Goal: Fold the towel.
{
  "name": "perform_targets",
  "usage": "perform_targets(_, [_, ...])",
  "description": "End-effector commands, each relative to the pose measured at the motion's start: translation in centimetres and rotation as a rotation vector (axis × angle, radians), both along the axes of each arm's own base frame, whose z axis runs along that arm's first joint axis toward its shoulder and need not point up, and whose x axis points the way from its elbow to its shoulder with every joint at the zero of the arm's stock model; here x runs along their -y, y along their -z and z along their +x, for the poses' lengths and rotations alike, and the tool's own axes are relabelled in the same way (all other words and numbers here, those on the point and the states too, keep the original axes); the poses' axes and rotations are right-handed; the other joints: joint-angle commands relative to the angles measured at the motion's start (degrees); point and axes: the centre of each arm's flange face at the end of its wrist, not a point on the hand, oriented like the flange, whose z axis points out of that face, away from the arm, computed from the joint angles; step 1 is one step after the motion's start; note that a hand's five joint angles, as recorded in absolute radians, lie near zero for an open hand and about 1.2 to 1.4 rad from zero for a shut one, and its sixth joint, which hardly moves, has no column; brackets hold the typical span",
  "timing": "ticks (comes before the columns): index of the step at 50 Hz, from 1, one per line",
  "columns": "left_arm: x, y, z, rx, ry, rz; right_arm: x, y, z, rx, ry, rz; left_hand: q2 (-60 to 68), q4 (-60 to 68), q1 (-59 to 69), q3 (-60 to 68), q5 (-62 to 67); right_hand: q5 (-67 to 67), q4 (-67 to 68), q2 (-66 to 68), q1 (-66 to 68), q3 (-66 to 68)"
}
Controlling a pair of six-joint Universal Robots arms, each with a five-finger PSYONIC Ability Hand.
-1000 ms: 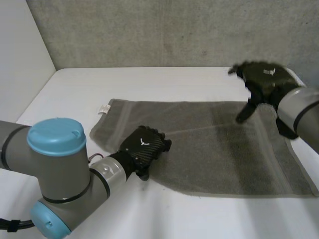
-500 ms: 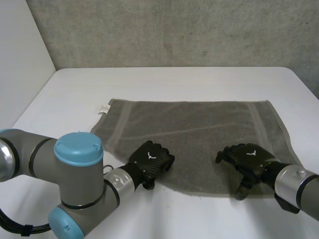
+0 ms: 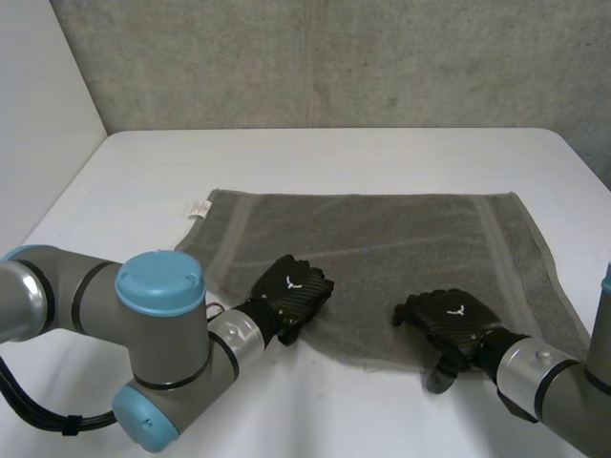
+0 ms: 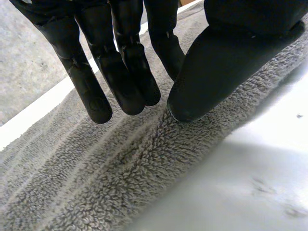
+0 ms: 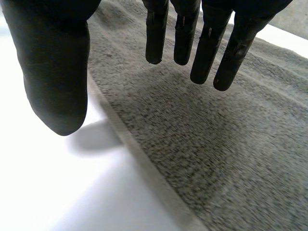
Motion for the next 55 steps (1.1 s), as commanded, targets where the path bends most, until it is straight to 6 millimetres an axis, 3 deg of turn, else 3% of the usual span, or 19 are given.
perform_targets(1, [0.8, -0.7, -0.3, -0.029, -0.030, -0.010, -0.6, 0.2, 0.8, 0.023, -0.004, 0.015, 10.4, 10.5, 11.8, 10.5, 11.4, 0.4, 1.3, 2.3, 1.4, 1.2])
perform_targets(14, [1.9, -1.2, -0.3, -0.082, -0.089, 0.018, 0.9, 0.7, 0.9, -0.010, 0.094, -0.077, 10.4, 10.5, 11.8, 10.5, 11.4, 17.7, 18.6, 19.6, 18.7, 18.5])
perform_targets(17, [1.9, -1.1, -0.3, -0.080, -0.089, 0.020, 1.2, 0.7, 0.9, -0.013, 0.106, -0.085, 10.4, 10.5, 11.8, 10.5, 11.4, 28.2, 29.1, 30.1, 29.1, 29.0])
perform_targets(19, [2.0, -1.1, -0.3, -0.081, -0.091, 0.019, 1.6, 0.6, 0.6, -0.017, 0.128, -0.092, 10.4, 10.5, 11.8, 10.5, 11.4, 48.1, 49.0, 50.0, 49.0, 48.9])
perform_targets(21, [1.9, -1.0, -0.2, -0.079, -0.093, 0.023, 1.6, 0.5, 0.5, -0.018, 0.135, -0.095, 10.4, 10.5, 11.8, 10.5, 11.4, 54.1, 55.0, 56.0, 55.1, 54.9])
perform_targets(25, [1.8, -1.0, -0.2, -0.082, -0.092, 0.029, 1.8, 0.4, 0.5, -0.015, 0.140, -0.105, 6.9, 7.0, 8.2, 7.0, 7.8, 54.2, 55.1, 56.1, 55.2, 55.0])
perform_targets(26, [1.6, -1.2, -0.1, -0.085, -0.092, 0.033, 1.8, 0.3, 0.5, -0.013, 0.140, -0.110, -4.1, -4.0, -2.7, -4.0, -3.1, 54.2, 55.1, 56.1, 55.2, 55.0])
perform_targets(27, [1.6, -1.2, -0.1, -0.085, -0.092, 0.033, 1.9, 0.3, 0.6, -0.012, 0.141, -0.115, -4.2, -4.1, -2.9, -4.1, -3.3, 54.2, 55.1, 56.1, 55.2, 55.0])
perform_targets(29, [1.0, -1.9, -0.4, -0.114, -0.089, 0.050, 2.0, 0.2, 0.6, -0.010, 0.143, -0.118, -32.0, -31.9, -30.6, -31.9, -31.0, 54.2, 55.1, 56.1, 55.2, 55.0])
perform_targets(31, [0.5, -2.5, -0.6, -0.143, -0.086, 0.065, 2.1, 0.1, 0.6, -0.006, 0.147, -0.121, -37.4, -37.4, -36.1, -37.4, -36.5, 54.2, 55.1, 56.1, 55.2, 55.0])
perform_targets(41, [-1.8, -3.9, -1.9, -0.295, -0.079, 0.213, 3.0, -0.6, 0.7, 0.064, 0.211, -0.100, -37.6, -37.6, -36.3, -37.6, -36.7, 54.2, 55.1, 56.1, 55.2, 55.0])
perform_targets(55, [-4.1, -0.9, -4.4, -0.261, -0.078, 0.250, 2.8, -0.6, 0.8, 0.077, 0.218, -0.083, -35.3, -35.3, -34.0, -35.2, -34.4, 54.2, 55.1, 56.1, 55.2, 55.0])
